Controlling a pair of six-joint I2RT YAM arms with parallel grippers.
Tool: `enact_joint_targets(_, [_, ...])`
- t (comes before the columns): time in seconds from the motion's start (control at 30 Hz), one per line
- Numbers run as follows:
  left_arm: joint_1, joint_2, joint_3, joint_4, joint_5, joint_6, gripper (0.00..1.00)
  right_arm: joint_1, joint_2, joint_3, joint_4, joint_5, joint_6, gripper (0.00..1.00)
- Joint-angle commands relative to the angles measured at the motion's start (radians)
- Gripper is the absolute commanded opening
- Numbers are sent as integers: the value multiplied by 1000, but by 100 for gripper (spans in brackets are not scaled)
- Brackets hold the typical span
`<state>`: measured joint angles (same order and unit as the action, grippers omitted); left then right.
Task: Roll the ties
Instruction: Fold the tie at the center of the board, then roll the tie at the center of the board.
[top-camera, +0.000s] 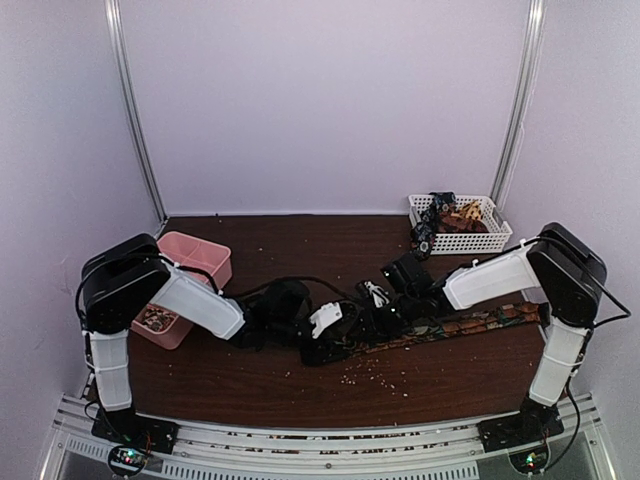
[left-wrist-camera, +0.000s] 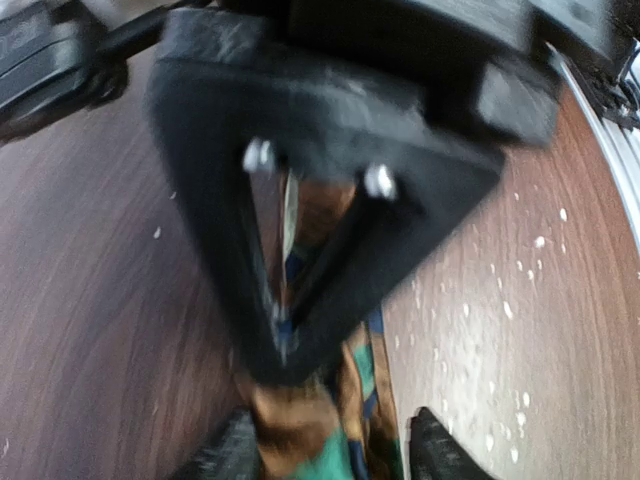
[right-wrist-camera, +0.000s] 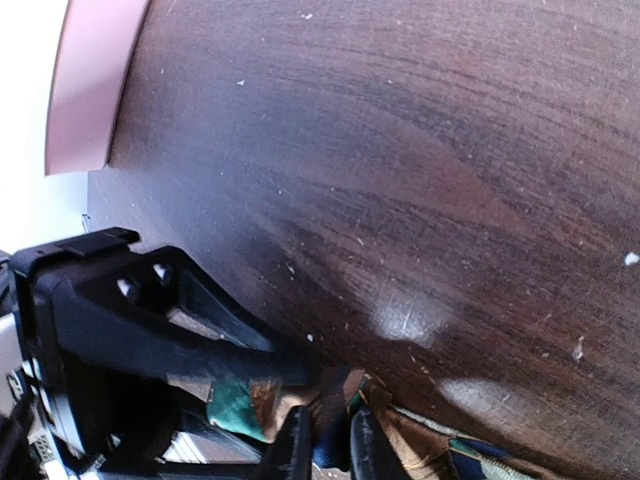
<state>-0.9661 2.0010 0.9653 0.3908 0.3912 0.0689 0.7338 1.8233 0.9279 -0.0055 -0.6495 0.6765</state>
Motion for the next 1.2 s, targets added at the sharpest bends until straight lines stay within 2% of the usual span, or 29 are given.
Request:
enact_joint_targets(0.0, [9, -110, -97, 86, -76, -30, 60, 3, -50, -38, 39, 29, -2, 12])
enact_joint_targets(0.2, [9, -104, -103, 76, -88, -82, 77, 3, -70, -89, 140, 3, 32, 10])
enact_joint_targets(0.43, [-15, -14, -19, 94, -91, -163, 78, 3, -78, -132, 238, -22, 70, 10])
enact_joint_targets(0.6, [-17, 44, 14, 102, -61, -207, 69, 3, -94, -159, 281, -20, 88, 10])
enact_joint_targets(0.8, [-17, 34, -37, 94, -54, -157, 38, 3, -122, -212, 327, -24, 112, 11])
enact_joint_targets(0.87, [-18, 9, -61, 79, -56, -105, 33, 2, -128, -221, 346, -39, 129, 18])
enact_joint_targets(0.93, [-19, -14, -79, 46, -70, -48, 31, 3, -127, -218, 353, -53, 145, 33])
enact_joint_targets(1.0, [-23, -36, -93, 14, -101, 7, 30, 3, -118, -203, 350, -71, 163, 40])
enact_joint_targets(1.17, [-23, -58, -96, -53, -148, 79, 29, 11, -83, -153, 332, -93, 194, 42])
